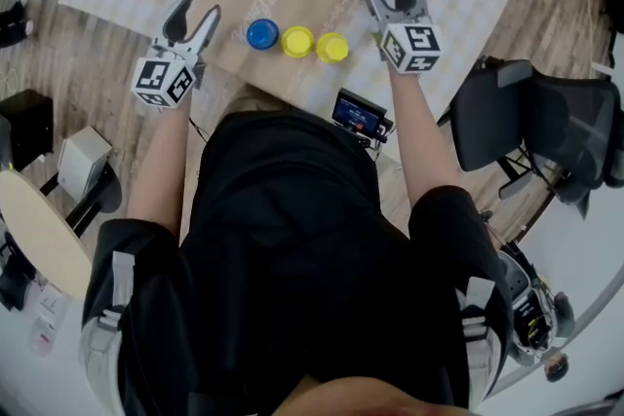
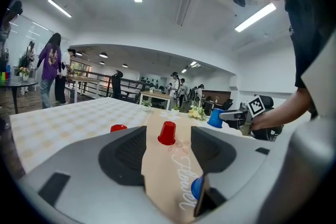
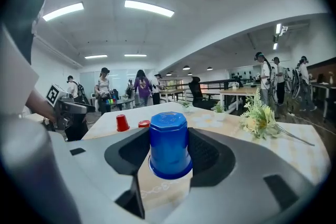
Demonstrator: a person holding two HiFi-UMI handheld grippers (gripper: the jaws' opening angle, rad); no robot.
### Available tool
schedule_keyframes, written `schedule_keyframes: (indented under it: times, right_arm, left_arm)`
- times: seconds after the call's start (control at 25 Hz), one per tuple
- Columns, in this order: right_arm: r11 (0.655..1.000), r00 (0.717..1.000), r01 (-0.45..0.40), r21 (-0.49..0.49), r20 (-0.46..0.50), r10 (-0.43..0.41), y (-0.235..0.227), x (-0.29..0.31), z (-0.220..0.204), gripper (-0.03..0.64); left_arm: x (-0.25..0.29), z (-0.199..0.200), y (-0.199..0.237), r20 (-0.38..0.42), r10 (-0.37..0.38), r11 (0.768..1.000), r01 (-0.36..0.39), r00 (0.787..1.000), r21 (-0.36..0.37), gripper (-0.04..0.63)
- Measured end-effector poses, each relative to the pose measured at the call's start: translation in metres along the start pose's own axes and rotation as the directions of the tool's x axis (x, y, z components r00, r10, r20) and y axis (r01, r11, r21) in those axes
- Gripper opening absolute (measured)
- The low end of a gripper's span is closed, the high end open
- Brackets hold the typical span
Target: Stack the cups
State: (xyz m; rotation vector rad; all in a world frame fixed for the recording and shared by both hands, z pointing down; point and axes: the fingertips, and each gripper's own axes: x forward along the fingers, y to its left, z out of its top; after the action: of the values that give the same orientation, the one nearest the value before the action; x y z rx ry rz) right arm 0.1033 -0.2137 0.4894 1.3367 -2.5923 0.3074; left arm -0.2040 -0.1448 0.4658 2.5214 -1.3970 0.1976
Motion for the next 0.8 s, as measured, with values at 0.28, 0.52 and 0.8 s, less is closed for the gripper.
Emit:
schedule_keyframes:
  times: [0.28,0.52,0.8]
  right_arm:
    - [0.988,0.991,-0.134,-0.075,0.012,0.135,0.062,-0.037,0.016,0.232]
    - [0.957,0.962,-0.275,-0.098,-0.023,0.274,0.108,-0.057,0.004,0.225]
    - [0.912,0.92,-0.39,-0.129,-0.083,0.382,0.144,-0.069,-0.012,0.225]
  left_arm:
    - [-0.023,-0.003,-0.024,0.023,0.005,1.0,-0.005,1.0,0.0,0.249]
    - [-0.041,-0.012,-0.041,0.033,0.016,1.0,-0.015,0.999,-0.012,0.249]
    - [-0.055,-0.019,-0.056,0.042,0.034,0.999,-0.033,0.999,-0.014,0.249]
